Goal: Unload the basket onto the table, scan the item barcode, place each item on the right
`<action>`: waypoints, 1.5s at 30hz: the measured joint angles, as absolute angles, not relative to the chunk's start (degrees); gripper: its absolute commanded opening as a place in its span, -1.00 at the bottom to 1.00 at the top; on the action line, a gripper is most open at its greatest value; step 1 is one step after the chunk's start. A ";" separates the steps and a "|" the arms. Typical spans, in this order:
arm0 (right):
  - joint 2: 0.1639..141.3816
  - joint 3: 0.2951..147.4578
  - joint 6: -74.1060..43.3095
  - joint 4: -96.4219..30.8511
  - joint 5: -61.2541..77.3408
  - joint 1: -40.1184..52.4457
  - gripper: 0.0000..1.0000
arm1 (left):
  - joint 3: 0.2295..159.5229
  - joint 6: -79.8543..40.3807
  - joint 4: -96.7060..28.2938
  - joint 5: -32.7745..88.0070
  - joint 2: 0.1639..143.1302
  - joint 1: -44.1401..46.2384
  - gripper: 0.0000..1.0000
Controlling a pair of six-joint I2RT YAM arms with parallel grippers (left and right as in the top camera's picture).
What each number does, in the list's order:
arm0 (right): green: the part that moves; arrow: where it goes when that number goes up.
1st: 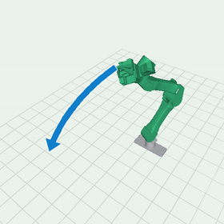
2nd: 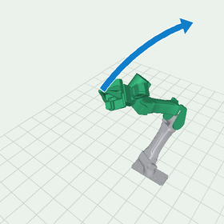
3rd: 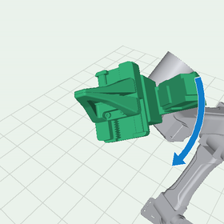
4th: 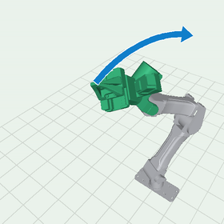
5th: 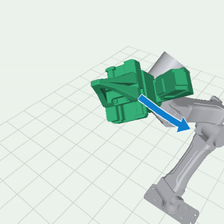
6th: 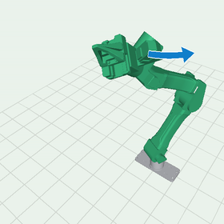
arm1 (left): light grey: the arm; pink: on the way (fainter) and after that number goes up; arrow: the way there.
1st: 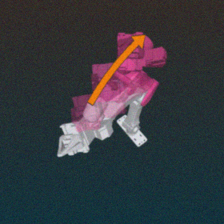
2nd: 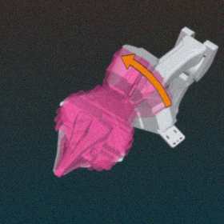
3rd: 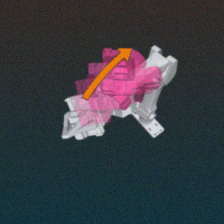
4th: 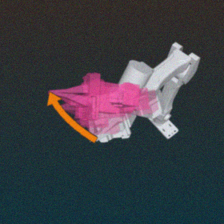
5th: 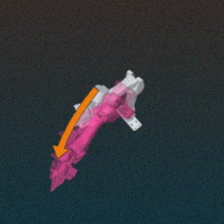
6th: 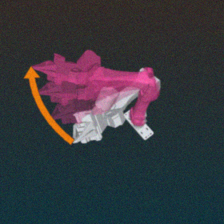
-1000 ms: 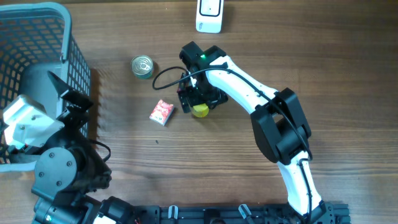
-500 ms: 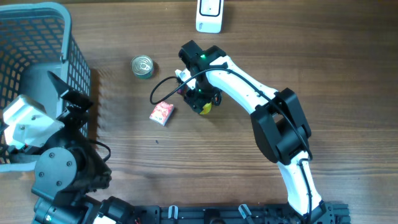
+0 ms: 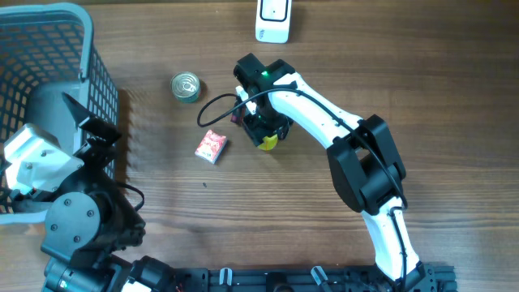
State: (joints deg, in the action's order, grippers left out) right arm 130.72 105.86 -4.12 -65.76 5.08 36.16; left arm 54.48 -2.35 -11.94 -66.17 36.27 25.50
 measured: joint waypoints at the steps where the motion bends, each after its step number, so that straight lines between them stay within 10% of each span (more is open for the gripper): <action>1: 130.72 105.86 -6.42 -66.30 5.10 36.16 0.24 | 54.48 -2.35 -11.94 -66.19 36.27 25.50 1.00; 13: 130.72 105.82 -30.81 -69.63 13.13 36.16 0.43 | 54.48 -2.35 -11.94 -66.17 36.27 25.50 1.00; 17: 130.69 105.75 -36.91 -64.53 13.74 36.16 1.00 | 54.48 -2.35 -11.94 -66.19 36.27 25.50 1.00; 45: 120.53 105.38 -15.40 -68.75 4.56 39.57 1.00 | 54.48 -2.35 -11.94 -66.19 36.27 25.50 1.00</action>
State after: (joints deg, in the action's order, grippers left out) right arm 120.53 105.38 -15.40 -68.75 4.56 39.57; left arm 54.48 -2.35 -11.94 -66.19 36.27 25.50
